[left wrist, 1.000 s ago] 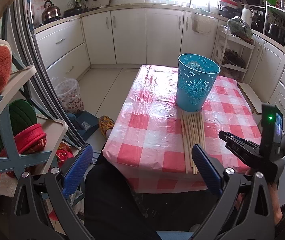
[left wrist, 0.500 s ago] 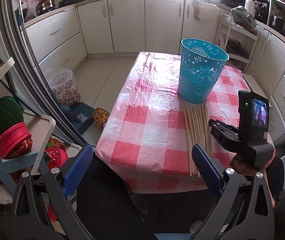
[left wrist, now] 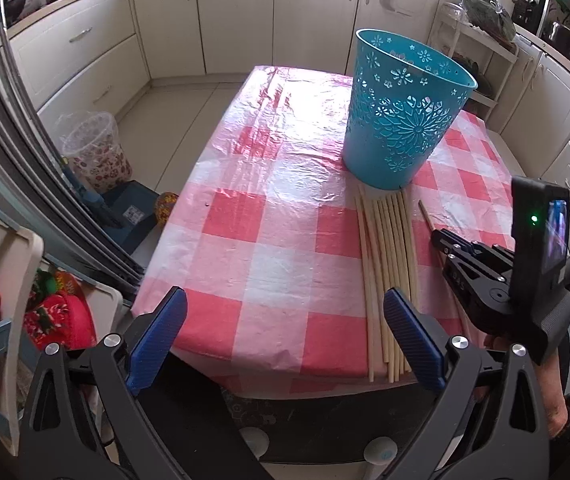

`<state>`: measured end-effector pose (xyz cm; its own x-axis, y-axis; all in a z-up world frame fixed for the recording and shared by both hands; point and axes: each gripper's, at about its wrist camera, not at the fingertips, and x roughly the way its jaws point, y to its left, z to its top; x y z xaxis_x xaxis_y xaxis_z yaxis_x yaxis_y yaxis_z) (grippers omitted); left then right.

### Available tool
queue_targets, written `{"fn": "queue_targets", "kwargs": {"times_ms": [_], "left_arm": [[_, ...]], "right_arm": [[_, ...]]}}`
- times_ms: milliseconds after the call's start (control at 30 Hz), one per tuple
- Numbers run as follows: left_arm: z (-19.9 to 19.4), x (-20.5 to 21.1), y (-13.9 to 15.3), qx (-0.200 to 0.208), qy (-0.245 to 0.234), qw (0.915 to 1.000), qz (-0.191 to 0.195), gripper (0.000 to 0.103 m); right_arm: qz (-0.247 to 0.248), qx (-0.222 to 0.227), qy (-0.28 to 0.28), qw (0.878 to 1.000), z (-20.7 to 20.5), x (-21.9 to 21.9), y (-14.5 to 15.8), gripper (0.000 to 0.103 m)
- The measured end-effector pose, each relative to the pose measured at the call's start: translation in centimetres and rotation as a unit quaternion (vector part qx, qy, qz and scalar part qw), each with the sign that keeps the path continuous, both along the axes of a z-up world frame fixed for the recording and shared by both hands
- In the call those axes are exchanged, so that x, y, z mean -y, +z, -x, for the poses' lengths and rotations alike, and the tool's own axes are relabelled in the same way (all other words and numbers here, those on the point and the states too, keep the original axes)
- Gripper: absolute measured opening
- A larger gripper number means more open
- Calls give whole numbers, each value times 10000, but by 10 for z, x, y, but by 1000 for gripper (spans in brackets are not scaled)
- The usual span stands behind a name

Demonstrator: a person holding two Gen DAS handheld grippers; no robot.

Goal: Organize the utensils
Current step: 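Reach the right tool to the wooden chopsticks and grasp one, then lift a chopstick with the left tool while the right tool holds another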

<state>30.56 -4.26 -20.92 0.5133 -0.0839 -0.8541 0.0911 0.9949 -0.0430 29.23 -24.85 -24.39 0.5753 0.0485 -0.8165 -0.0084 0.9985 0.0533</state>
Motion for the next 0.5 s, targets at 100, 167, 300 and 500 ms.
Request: {"fn": "queue_targets", "kwargs": {"times_ms": [100,167,300,500], "left_arm": [[-18,17,-12,-38,-81,9999,-112,89],[-29,29,-20,-34,-133,9997,-197,87],[-50,45,-40,-207,-174,9991,-336,80],[-63,57,-56,-336,-200,9985,-381,78]], "right_arm": [[-32,25,-68,10000,1,15,-1,6],[-198,78,-96,9997,4,26,-2,6],[-342,222,-127,9991,8,32,-5,6],[-616,338,-160,9974,11,34,-6,6]]}}
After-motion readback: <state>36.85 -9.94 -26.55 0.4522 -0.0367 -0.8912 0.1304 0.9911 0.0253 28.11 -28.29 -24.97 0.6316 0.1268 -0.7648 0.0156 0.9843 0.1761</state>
